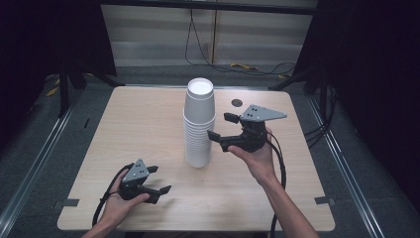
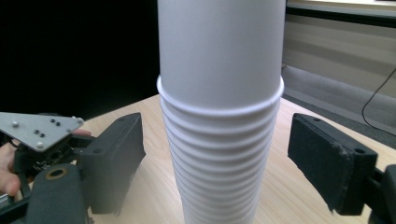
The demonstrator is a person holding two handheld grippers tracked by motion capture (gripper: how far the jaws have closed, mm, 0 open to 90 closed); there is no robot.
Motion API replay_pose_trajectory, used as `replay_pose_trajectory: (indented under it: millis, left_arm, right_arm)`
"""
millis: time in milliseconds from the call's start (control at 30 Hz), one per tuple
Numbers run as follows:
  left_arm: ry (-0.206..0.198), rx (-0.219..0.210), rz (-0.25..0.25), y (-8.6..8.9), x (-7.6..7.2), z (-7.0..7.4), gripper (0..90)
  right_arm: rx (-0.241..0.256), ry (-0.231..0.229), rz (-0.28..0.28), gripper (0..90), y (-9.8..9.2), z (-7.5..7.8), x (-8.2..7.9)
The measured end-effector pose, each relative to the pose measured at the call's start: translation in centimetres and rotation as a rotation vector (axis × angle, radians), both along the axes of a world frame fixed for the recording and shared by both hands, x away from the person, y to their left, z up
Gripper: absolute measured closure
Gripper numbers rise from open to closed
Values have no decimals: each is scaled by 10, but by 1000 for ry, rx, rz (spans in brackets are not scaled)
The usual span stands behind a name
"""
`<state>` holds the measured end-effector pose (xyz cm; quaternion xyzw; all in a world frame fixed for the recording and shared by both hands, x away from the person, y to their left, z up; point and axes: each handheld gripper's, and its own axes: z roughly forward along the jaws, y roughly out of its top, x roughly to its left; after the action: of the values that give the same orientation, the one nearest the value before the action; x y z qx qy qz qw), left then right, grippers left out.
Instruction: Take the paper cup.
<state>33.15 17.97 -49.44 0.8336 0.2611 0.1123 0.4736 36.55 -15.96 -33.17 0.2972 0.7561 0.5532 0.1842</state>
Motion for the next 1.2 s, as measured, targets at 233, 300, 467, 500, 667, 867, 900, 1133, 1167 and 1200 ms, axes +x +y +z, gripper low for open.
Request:
replay_pose_trajectory:
  millis: [233,300,467,500,667,867,900,1133,1167,1200]
  left_arm:
    - [-1,2,0,0,0,0,160]
    - [-1,5,2,0,0,0,160]
    - [-4,5,1,1,1,0,160]
    - [-3,7,1,1,1,0,160]
    - [-5,10,4,1,1,0,160]
    - [-3,8,4,2,2,0,160]
    - [-6,10,4,2,2,0,160]
    - [-13,17,7,2,2,0,160]
    - [-13,17,7,2,2,0,160]
    - [-10,12,7,2,2,0,160]
  right_arm:
    - [1,-20,29,184,7,20,8]
    - [-8,-16,38,184,9,23,12]
    - [-9,-16,56,184,14,32,19]
    - [-8,-18,61,184,15,34,21]
    - [-11,-21,70,181,21,41,27]
    - [-18,-19,71,167,27,48,35]
    - [-20,-17,75,162,28,49,37]
    - [-23,0,87,158,35,55,48]
    - [-26,-3,86,158,36,56,49]
    - [-27,-2,88,157,37,56,50]
